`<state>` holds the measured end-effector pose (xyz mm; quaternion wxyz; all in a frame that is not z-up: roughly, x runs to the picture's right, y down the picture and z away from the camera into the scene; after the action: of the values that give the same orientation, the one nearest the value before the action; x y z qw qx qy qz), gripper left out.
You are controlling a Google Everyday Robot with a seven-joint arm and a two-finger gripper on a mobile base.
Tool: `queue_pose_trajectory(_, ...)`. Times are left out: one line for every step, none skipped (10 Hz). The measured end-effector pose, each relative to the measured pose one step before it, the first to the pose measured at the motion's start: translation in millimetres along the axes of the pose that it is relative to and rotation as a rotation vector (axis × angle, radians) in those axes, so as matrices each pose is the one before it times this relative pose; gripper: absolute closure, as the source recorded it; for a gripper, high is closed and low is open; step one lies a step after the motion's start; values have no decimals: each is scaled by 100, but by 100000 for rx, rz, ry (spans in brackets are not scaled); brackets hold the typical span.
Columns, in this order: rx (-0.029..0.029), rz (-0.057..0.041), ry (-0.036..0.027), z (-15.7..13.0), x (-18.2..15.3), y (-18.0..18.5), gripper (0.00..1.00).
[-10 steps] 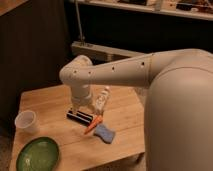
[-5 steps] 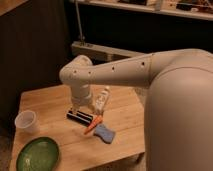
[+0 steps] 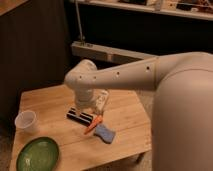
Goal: Place the white sponge in the ceramic bowl
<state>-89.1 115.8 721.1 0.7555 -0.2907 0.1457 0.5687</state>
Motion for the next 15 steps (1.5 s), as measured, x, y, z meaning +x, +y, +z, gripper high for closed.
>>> queue_pose_trajectory(-4976, -4079, -4282, 216, 522, -1683, 35)
queue_pose_trajectory(-5401, -3942, -3593, 9, 826, -1248, 35)
queue_pose_trajectory(-4005, -2574, -2550, -110, 649, -1039, 35)
queue_pose_trajectory(-2643, -1373, -1540, -141, 457, -875, 35)
queue_pose_trajectory(-1664, -1011, -1203, -150, 233, -438, 35)
queue_pose_trajectory(-902, -658, -743, -71, 165, -339, 35)
queue_pose_trajectory(-178, -100, 43, 56, 25, 22, 35)
queue_pose_trajectory(21, -567, -18, 11, -73, 131, 35)
queue_pose_trajectory(283, -2541, 543, 146, -170, 116, 35)
queue_pose_trajectory(115, -5700, 1222, 571, 67, -168, 35)
queue_pose_trajectory(274, -6550, 960, 542, 200, -344, 35)
queue_pose_trajectory(637, -11664, 1859, 821, 776, -788, 35)
queue_pose_trajectory(628, -5346, 945, 263, 509, -332, 35)
queue_pose_trajectory(480, -2213, 962, 248, 611, -203, 35)
queue_pose_trajectory(368, -1859, 475, 230, 676, -61, 35)
